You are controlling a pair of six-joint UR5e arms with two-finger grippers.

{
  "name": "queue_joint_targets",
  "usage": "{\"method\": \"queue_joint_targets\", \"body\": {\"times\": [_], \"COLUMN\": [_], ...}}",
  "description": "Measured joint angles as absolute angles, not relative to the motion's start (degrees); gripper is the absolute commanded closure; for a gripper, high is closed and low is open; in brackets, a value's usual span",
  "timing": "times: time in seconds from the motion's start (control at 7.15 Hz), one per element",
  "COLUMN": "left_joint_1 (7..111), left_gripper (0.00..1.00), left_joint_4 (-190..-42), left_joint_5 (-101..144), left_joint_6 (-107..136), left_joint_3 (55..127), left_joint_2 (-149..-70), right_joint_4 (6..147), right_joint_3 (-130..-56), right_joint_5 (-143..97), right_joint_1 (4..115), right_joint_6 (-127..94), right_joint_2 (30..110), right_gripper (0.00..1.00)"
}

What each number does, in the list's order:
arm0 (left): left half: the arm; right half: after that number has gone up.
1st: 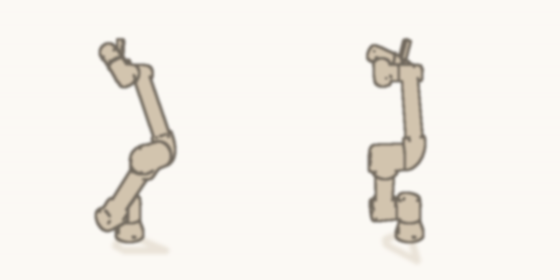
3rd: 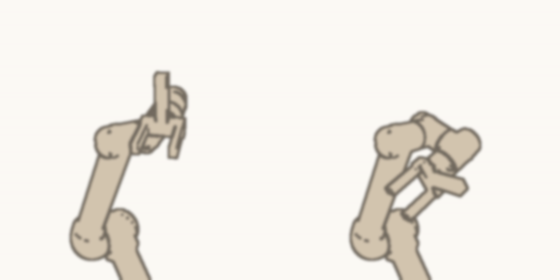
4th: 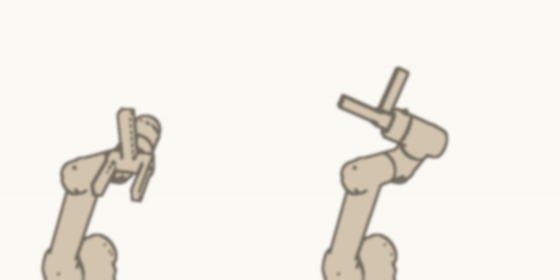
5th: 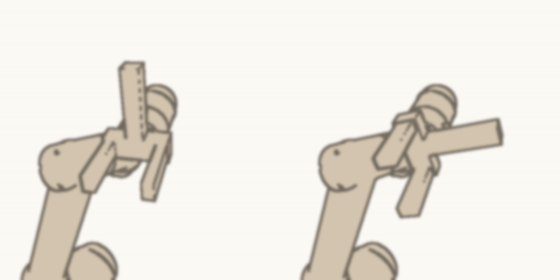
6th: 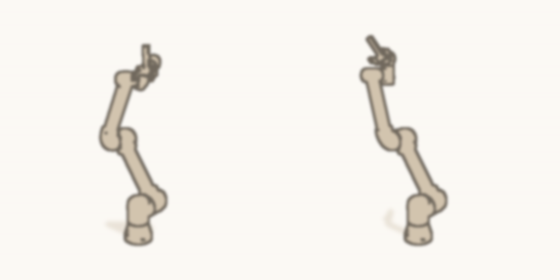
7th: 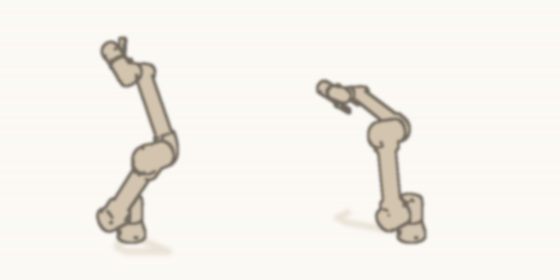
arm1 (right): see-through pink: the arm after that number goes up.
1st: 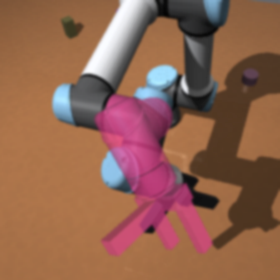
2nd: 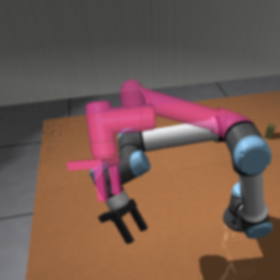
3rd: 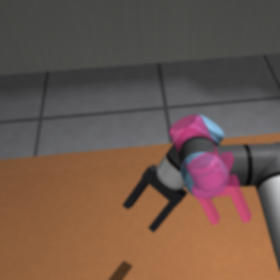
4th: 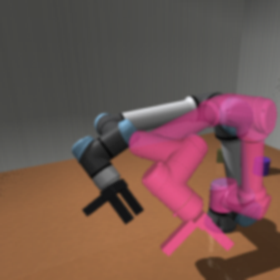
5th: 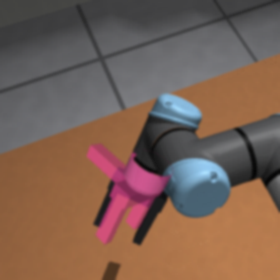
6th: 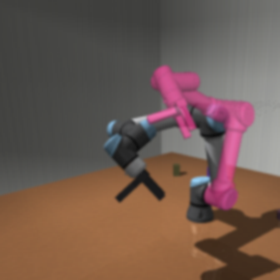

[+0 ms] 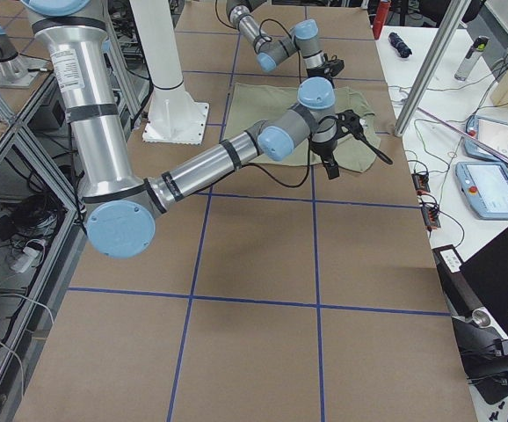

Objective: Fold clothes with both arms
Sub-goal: 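Release and withdraw the left gripper while the right gripper moves over the shirt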

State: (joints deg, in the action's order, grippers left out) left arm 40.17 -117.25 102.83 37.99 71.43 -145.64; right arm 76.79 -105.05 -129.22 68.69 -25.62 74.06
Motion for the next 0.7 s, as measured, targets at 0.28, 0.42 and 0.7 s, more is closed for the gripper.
{"method": "queue_joint_targets", "body": {"times": [0.28,0.42,0.7], "left_joint_1": [46.3,49.4,56.7], "left_gripper": [0.00,0.00,0.00], "left_joint_4": [-109.0,-104.9,-101.3], "left_joint_5": [106.9,108.8,114.1], "left_joint_6": [35.1,32.5,20.7], "left_joint_3": [85.0,92.6,102.9], "left_joint_2": [-135.3,-129.1,-118.1], "right_joint_4": [76.9,77.0,77.1], "right_joint_3": [-98.1,-92.9,-79.0], "right_joint_5": [-117.8,-112.3,-101.4], "right_joint_1": [57.8,52.9,45.1], "right_joint_6": [-35.6,-42.3,-50.4], "right_joint_2": [62.7,55.9,41.9], "right_gripper": [0.00,0.01,0.02]}}
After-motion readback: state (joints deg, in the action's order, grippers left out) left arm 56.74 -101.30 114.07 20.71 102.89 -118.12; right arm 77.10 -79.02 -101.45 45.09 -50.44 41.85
